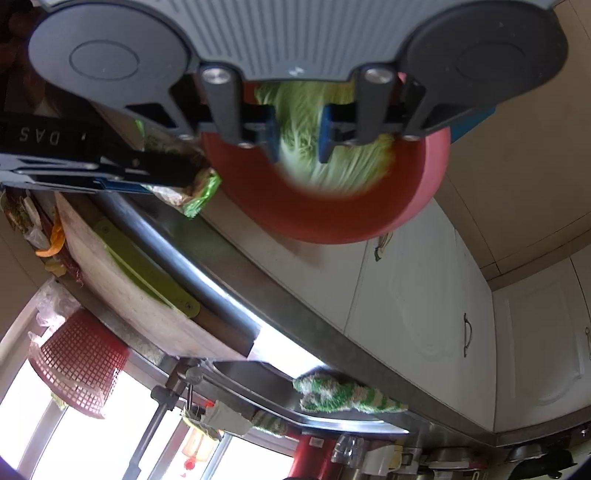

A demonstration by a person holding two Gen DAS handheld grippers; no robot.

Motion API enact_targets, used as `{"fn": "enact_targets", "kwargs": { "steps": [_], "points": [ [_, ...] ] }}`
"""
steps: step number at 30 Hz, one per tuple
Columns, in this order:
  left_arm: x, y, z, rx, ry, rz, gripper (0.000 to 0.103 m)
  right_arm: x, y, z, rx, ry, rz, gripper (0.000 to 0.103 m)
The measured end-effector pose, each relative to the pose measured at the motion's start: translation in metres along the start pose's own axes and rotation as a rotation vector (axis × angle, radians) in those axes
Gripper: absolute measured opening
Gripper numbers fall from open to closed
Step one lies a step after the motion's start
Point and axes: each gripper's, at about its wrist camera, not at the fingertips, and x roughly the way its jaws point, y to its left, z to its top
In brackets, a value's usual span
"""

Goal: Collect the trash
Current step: 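Carry cabbage and pea packet over the red bin and open both tools to drop them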

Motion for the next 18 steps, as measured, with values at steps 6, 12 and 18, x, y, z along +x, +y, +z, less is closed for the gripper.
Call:
{"fn": "enact_targets", "kwargs": {
  "steps": [6, 12, 18],
  "points": [
    [0.01, 0.008, 0.004, -0.005, 0.004, 0.016, 0.016, 0.014, 0.005, 0.001, -0.024, 0.036, -0.005, 0.046],
    [0.006, 0.015, 0.008, -0.032, -0.01, 0.031, 0.017, 0.017, 0.006, 0.0, -0.016, 0.071, 0.041, 0.063],
    [-0.001, 0.016, 0.013, -0.037, -0.044, 0.063, 0.039, 0.005, 0.012, 0.002, -0.047, -0.005, 0.011, 0.067]
  ]
}}
